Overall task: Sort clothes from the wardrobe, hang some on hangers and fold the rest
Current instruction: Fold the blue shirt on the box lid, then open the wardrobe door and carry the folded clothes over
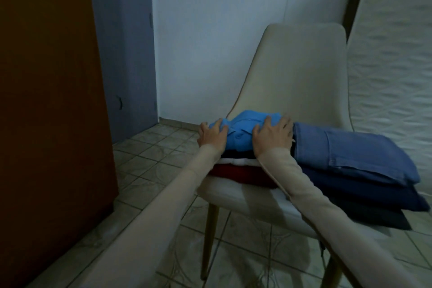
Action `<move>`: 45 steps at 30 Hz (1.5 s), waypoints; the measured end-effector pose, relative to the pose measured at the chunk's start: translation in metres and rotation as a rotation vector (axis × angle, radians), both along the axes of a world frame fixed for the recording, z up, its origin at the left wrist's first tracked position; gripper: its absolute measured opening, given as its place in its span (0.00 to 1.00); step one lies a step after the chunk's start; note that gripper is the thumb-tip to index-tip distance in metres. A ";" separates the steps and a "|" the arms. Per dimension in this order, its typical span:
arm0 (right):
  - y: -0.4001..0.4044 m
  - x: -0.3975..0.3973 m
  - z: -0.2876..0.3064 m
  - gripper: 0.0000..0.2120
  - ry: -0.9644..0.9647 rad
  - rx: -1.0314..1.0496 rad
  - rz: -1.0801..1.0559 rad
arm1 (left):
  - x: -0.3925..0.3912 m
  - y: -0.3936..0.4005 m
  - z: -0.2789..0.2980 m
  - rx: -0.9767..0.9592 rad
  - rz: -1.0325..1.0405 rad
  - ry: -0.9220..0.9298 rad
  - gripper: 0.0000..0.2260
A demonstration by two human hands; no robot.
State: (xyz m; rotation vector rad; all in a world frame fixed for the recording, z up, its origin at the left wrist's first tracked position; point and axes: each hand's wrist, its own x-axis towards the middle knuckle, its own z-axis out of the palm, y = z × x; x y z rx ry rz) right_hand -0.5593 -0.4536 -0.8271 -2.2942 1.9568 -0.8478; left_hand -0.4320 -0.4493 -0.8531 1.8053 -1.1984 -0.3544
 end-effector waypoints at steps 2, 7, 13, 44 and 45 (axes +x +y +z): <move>-0.002 0.003 0.008 0.22 0.119 -0.103 0.022 | -0.005 0.000 0.003 -0.049 0.046 -0.131 0.19; -0.027 0.014 0.006 0.26 0.184 -0.023 0.157 | -0.019 -0.001 0.005 -0.037 -0.043 -0.465 0.19; -0.060 0.000 -0.030 0.25 0.191 0.080 0.127 | -0.025 -0.015 0.011 0.112 -0.167 -0.608 0.18; -0.007 0.027 -0.018 0.21 0.053 -0.194 0.175 | 0.030 0.073 -0.009 0.150 -0.100 -0.654 0.22; 0.003 0.036 -0.016 0.21 0.052 -0.229 0.199 | 0.040 0.082 -0.011 0.150 -0.082 -0.649 0.23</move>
